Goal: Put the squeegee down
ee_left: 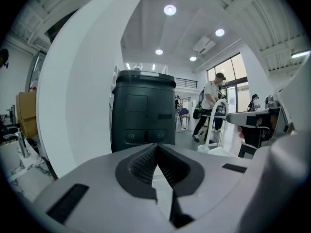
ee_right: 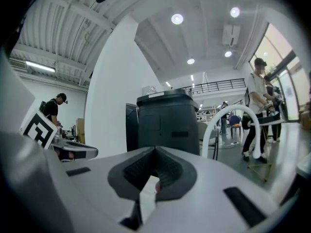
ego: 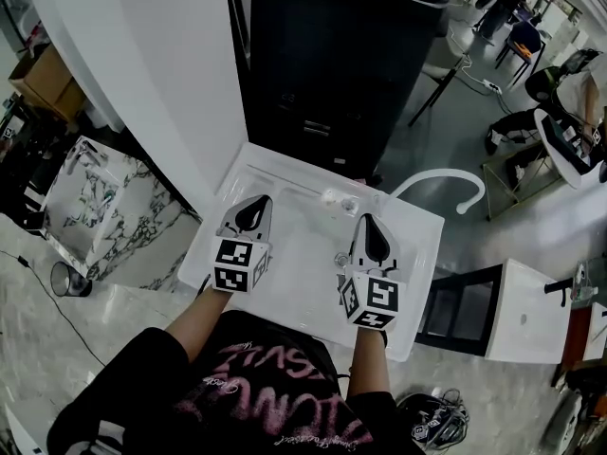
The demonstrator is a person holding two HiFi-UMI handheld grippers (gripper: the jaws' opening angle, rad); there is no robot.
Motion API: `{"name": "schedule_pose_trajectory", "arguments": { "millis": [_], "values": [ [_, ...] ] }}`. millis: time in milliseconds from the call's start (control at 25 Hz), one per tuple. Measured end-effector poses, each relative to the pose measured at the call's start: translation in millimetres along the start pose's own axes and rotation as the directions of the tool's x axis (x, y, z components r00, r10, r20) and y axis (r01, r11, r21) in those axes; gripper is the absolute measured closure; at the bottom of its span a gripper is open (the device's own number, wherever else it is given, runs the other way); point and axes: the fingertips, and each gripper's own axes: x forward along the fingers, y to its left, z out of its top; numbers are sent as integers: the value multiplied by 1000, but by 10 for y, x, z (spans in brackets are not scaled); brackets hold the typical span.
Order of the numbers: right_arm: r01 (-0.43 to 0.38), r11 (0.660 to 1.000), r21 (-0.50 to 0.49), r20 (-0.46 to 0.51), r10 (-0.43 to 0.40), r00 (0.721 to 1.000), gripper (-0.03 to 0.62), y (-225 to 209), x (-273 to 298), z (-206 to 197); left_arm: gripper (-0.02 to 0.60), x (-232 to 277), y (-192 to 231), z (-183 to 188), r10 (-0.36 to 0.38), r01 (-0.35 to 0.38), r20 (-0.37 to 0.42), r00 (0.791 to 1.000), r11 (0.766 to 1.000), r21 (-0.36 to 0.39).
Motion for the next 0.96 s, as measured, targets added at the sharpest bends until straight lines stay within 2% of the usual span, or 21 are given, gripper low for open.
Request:
{"name": "schedule_pose_trajectory", "arguments": {
  "millis": [320, 960],
  "values": [
    [-9, 1000, -14, -13, 8, 1000, 574, 48, 68, -40, 571, 30, 71, -31, 8, -8, -8, 1000, 1000, 17],
    [5, 1000, -10, -28, -5, 1000, 574, 72, 157, -98, 571, 66, 172, 1, 5, -5, 7, 1000, 1000, 4]
  ]
}}
